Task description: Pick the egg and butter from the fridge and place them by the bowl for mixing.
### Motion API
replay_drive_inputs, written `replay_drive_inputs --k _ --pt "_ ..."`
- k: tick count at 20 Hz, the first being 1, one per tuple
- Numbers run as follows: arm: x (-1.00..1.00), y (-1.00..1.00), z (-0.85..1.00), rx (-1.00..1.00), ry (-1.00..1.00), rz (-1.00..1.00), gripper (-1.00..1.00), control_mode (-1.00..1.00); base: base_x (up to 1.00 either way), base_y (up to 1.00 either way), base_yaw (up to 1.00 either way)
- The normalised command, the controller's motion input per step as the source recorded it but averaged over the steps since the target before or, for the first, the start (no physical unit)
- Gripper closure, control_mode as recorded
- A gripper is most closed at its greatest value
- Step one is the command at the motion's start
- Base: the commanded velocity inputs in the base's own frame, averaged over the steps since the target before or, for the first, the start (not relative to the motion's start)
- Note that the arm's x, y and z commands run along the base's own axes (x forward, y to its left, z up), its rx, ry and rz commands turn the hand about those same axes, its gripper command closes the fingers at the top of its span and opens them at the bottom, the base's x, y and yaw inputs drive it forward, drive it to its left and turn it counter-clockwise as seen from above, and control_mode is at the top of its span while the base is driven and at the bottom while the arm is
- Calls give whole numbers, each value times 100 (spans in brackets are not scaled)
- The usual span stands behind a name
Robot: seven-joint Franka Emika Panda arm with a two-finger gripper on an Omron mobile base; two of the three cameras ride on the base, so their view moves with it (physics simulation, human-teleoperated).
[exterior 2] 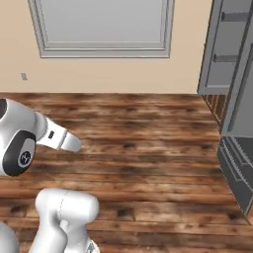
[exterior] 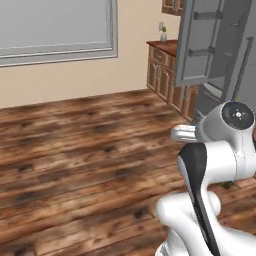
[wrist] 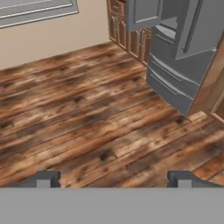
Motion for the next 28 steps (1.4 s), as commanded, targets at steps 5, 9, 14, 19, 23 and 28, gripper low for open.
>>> replay_drive_inputs --k 5,9,14,19,23,28 --pt "0 0 0 0 0 0 -100 100 100 66 3" --pt "0 0 0 0 0 0 -100 100 100 73 -15" --pt "0 0 0 0 0 0 -100 100 100 72 -46" --pt "0 0 0 0 0 0 -100 100 100 73 -46" --pt "0 0 0 0 0 0 -100 100 98 69 -53" --pt "0 0 0 0 0 0 -100 100 53 60 -64"
